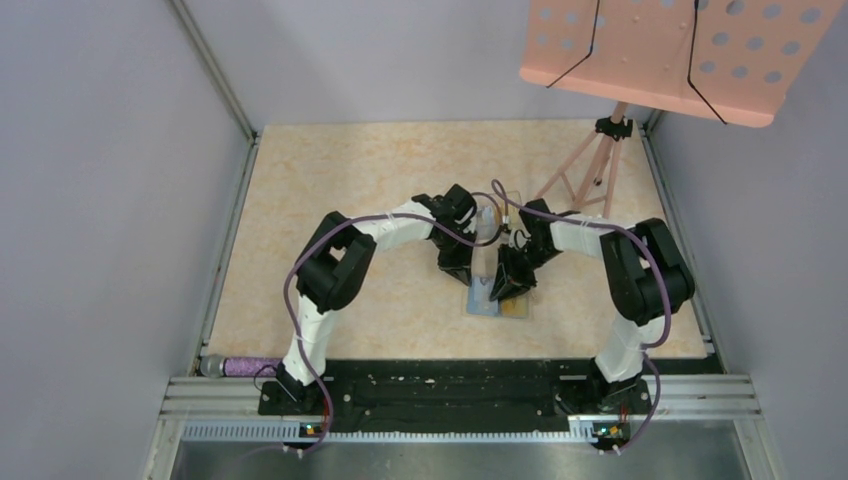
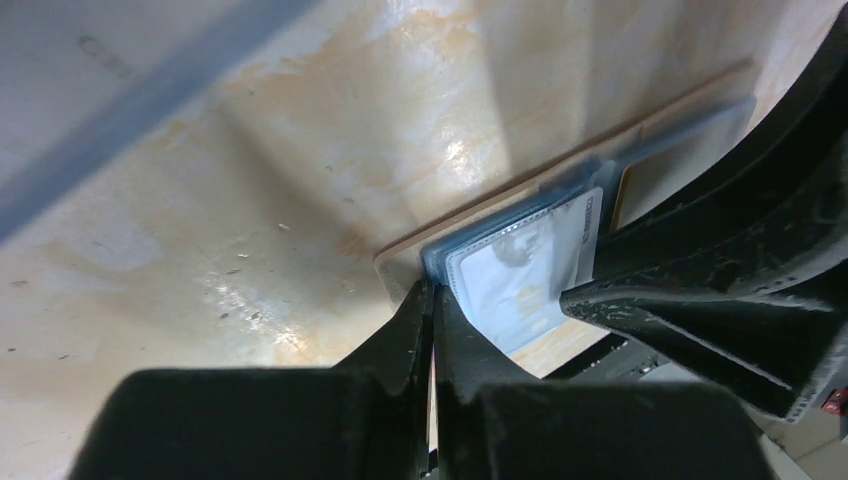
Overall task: Put the credit cards into the card holder
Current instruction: Insert the credit card into the card holder.
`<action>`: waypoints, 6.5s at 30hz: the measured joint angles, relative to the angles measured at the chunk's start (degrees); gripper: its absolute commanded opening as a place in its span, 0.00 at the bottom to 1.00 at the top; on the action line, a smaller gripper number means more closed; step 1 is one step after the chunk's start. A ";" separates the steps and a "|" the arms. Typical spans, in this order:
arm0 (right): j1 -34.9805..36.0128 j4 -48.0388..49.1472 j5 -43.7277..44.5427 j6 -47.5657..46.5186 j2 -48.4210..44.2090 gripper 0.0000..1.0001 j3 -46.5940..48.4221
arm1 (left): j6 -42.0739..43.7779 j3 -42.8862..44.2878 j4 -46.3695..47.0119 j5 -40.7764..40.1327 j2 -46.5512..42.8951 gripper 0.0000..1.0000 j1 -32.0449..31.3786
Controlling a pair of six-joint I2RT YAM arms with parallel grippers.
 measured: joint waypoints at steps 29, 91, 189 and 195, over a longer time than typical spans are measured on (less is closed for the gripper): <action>3.76 3.87 0.35 6.67 1.44 0.03 1.99 | -7.98 -18.51 16.79 9.68 -13.00 0.31 6.19; 3.76 4.35 1.11 6.47 2.69 0.00 1.29 | -3.34 -13.68 9.75 -3.72 -14.73 0.41 0.24; -2.38 -3.89 7.08 2.19 16.72 0.53 40.94 | -11.23 -9.22 20.85 14.05 -16.37 0.34 21.16; -2.73 -6.49 8.72 1.01 22.95 0.54 47.45 | -9.38 3.89 13.07 10.43 -9.84 0.19 20.94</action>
